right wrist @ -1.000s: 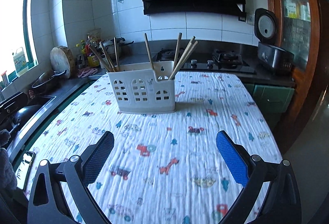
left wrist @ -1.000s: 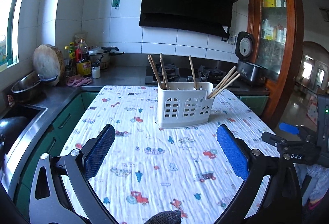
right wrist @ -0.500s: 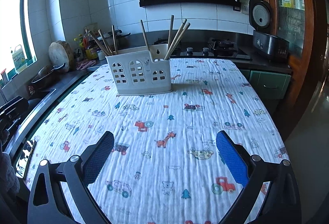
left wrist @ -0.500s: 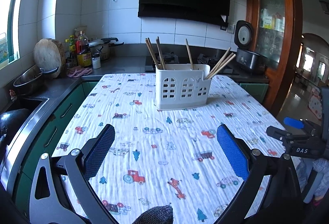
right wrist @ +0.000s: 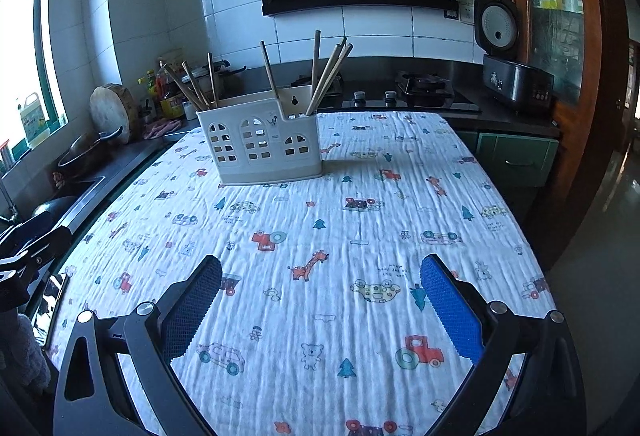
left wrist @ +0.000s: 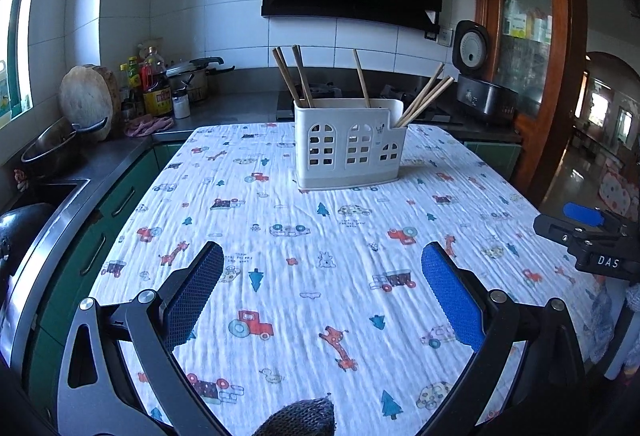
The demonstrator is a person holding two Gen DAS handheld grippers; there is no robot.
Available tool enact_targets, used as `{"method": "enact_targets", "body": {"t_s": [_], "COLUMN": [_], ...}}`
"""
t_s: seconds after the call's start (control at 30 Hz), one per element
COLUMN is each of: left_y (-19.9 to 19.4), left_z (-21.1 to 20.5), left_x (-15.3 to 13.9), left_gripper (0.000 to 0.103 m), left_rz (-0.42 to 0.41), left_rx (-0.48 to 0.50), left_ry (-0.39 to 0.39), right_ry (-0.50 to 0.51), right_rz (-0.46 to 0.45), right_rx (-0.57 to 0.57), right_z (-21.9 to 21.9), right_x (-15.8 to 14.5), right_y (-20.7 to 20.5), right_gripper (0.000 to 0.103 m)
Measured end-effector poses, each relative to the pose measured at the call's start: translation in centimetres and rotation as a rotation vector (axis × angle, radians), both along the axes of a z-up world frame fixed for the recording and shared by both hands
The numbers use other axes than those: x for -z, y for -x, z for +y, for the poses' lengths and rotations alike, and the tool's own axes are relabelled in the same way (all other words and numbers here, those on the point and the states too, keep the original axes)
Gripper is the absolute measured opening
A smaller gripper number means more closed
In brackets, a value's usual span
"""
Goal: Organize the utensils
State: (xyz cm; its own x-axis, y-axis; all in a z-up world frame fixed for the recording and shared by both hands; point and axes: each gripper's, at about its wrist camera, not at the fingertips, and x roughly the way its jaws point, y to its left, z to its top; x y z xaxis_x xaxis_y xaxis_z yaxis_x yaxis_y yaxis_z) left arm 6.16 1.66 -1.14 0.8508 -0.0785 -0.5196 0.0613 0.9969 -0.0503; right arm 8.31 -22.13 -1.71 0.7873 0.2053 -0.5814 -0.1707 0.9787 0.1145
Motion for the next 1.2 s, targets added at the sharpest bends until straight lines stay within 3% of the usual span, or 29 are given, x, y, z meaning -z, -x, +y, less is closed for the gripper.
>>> {"method": "enact_targets", "body": {"t_s": [1.2], "left_y": [0.3], "left_z": [0.8], "left_x": [0.4], "left_gripper": [0.098], "left_rz": [0.006], "left_rx": [-0.008], "left_ry": [0.011], "right_ry": [0.028], "right_rz": [-0.006], "right_rx": [-0.006], "right_z": [0.5], "right_x": [-0.2], "right_y": [0.6], "right_gripper": [0.096]}}
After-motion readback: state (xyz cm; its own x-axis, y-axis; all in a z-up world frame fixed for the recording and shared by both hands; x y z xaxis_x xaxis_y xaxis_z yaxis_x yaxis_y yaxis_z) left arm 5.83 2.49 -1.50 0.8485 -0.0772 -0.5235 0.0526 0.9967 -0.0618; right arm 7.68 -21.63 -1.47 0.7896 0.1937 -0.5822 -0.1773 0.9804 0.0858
